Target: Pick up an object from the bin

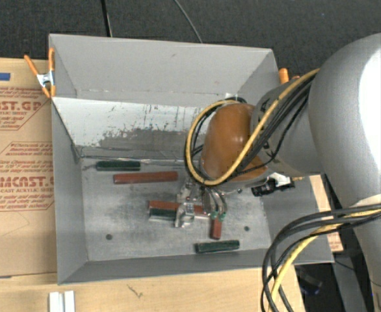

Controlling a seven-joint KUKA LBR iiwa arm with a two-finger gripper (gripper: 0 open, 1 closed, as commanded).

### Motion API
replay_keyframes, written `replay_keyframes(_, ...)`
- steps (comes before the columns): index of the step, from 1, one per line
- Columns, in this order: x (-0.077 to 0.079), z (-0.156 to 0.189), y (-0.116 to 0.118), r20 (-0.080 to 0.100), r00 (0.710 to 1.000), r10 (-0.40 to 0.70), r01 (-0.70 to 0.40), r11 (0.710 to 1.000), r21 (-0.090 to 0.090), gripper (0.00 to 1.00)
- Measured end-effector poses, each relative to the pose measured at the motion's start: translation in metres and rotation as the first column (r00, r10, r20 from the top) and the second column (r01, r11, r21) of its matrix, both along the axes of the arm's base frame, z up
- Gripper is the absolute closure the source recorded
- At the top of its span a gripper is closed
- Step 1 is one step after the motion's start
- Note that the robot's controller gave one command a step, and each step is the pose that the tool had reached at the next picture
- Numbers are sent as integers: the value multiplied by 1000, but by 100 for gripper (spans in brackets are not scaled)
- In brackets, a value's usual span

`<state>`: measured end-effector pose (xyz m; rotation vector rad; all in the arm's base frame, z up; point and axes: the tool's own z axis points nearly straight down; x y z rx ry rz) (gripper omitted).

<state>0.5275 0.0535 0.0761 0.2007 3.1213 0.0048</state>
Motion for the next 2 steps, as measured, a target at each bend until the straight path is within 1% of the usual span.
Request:
replay_keyframes(1,0,0,0,0,1000,0,0,1000,0,100)
replay_keyframes(2,-7,174,-22,-5,1000,20,-20,1000,-1,100)
